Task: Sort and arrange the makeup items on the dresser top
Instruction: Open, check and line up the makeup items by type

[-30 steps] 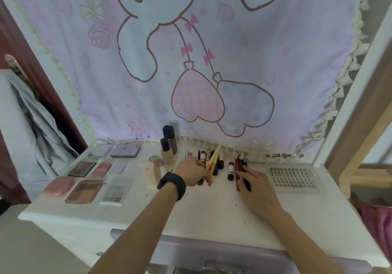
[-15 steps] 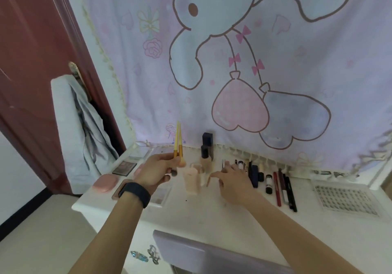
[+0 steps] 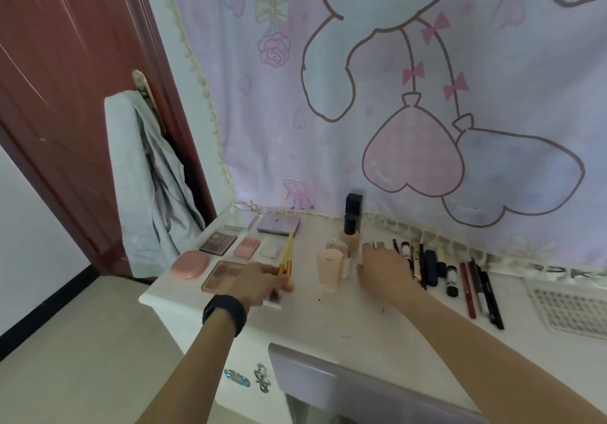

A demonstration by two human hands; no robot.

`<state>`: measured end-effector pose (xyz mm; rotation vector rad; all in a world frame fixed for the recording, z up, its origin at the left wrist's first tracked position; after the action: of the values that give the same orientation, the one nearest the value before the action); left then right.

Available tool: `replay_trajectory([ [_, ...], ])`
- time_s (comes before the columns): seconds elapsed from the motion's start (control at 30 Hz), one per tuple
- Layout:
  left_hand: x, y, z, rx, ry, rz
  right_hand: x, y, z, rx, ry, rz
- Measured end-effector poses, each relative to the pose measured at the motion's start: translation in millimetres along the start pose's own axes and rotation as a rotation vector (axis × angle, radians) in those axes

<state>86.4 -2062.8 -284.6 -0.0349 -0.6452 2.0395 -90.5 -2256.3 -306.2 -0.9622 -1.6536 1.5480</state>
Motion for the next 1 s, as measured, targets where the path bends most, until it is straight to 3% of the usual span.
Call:
replay_trajectory([
  [0.2, 1, 23, -6, -0.142, -0.031, -0.111, -8, -3, -11, 0.058, 0.064, -0.082],
  [0.47, 6, 32, -6, -0.372, -0.004, -0.108, 0, -4, -13, 0.060, 0.038, -0.136],
  [0.73, 13, 43, 2, -0.763, 0.136, 0.066, 36, -7, -7, -0.114, 0.159, -0.164],
  [1.0, 14, 42, -1, -0.856, 0.150, 0.144, 84, 8, 2, -0.187, 0.174, -0.249],
])
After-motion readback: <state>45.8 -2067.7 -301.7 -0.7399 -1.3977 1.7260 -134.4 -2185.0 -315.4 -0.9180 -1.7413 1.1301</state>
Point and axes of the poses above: each hand's wrist, its own x-axis away from the middle knuckle, its own y-axis out of the palm, z = x × y, the point moved 5 cm from there along -x, towards the middle knuckle, and after that the axes turned 9 degrees about y, right-handed, at the moved point
